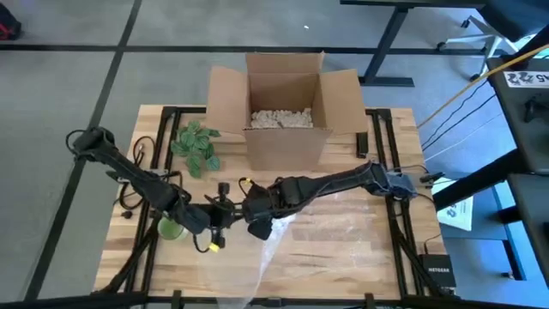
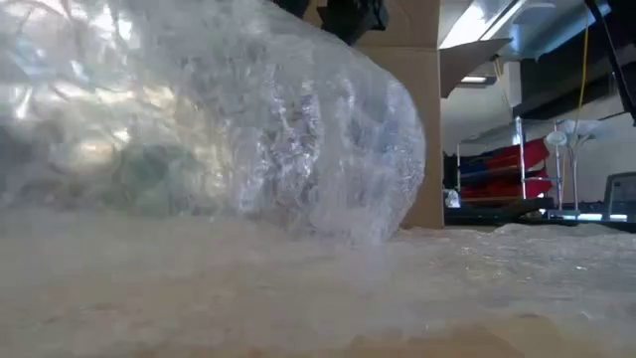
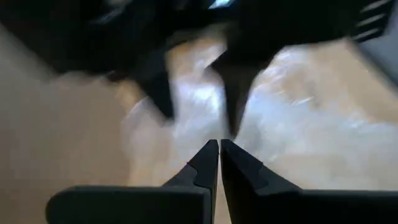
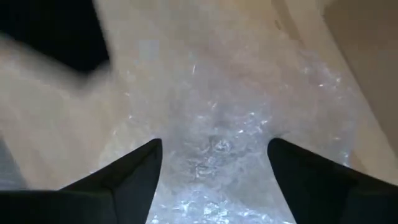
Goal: Wrap mug
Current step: Wrap the blue mug in bubble wrap
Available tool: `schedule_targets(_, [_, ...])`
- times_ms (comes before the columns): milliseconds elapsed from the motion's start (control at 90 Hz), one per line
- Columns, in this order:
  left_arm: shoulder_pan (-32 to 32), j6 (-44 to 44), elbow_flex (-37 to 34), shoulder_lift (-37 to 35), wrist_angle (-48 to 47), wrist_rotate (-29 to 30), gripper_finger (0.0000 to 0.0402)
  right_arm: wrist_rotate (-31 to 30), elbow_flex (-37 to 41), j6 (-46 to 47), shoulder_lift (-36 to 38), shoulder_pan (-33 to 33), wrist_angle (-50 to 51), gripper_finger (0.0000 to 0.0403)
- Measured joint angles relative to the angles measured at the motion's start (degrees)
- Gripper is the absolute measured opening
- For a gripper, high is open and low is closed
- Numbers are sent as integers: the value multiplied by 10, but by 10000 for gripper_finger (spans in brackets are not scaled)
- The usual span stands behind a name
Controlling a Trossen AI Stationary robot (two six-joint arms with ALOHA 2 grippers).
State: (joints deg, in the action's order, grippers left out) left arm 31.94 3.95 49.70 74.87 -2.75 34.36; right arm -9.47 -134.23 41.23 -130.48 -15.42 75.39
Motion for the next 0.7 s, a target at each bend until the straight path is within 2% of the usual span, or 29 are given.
schedule_targets(267, [-36,-32,-24,6,27,-23,0,-1,1,-11,-2,1,-9,279])
schedule_targets(433, [-73,-18,-63,13,98,-110,0,0,1,-28,-2,1,-23,279])
schedule_targets(533, [-90,-22,-80,30,140,-117,0,-1,1,-28,-3,1,-33,279])
schedule_targets(700, [-112,-36,-82,65,144,-141,0,-3,1,-28,-3,1,-33,279])
